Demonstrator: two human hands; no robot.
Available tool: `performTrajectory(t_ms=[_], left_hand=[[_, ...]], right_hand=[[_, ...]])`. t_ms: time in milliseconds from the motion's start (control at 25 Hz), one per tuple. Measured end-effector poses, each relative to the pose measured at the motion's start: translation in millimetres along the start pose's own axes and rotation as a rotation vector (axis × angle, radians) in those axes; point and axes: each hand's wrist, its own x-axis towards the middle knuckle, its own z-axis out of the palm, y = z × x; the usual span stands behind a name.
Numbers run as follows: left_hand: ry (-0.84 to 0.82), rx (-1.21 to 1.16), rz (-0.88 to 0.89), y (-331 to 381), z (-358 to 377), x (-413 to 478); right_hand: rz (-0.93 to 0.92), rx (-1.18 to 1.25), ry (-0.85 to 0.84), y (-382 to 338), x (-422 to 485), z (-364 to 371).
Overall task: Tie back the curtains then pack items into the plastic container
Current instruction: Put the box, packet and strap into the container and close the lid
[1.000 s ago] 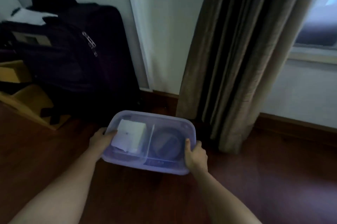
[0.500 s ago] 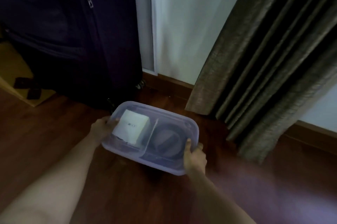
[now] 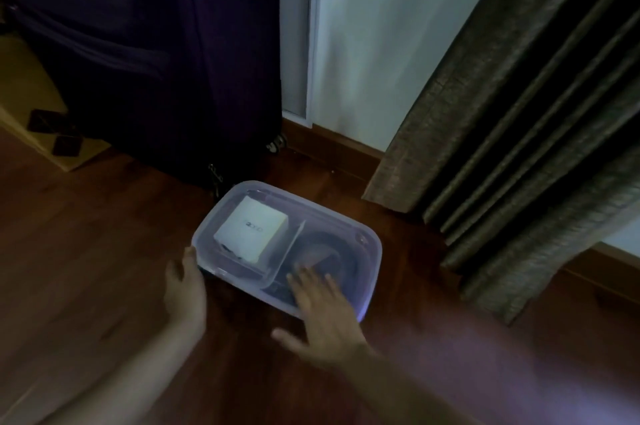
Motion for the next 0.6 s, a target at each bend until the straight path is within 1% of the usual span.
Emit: performTrajectory(t_ms=[40,80,160,240,280,320,400,440,520,600], left_hand=[[-0.009,-0.031,-0.033,-10.7,1.9,-11.8],[-0.058,-0.037,-0.023,-18.6,7.3,-11.4],[-0.103,-0.073,0.006,-12.0,23.1,-2.5],[-0.137,-0.146,0.007,0.2,42.6,15.2],[-0.171,-0.175,0.003,2.9,51.6,26.3],[-0.189,-0.196,0.007,4.3,59.9,34.9],[-0.247,-0.211,0.032,2.6,79.2,53.5],[-0.275,-0.196,0.05,7.9,87.2,57.7],[-0.312,-0.169,0.079,14.9,101.5,68.5],[-0.321,-0.096,0.085,24.1,114.7,75.3]], right_hand=[[-0.111,-0.05,-0.034,-4.5,1.0,9.9],[-0.174,-0.069,-0.075,-5.8,5.6,14.9],[-0.199,-0.057,-0.189,-1.2,19.0,16.2],[-0.193,-0.065,-0.227,13.0,33.1,18.8],[-0.16,-0.061,-0.235,19.4,41.8,15.0],[-0.121,-0.05,-0.23,24.8,50.0,9.3],[-0.101,-0.046,-0.134,39.5,64.9,-0.8],[-0.111,-0.055,-0.052,47.0,73.4,-0.8],[-0.113,-0.045,-0.071,58.2,85.5,-4.4],[-0.088,-0.074,0.0,68.4,97.1,-0.3]])
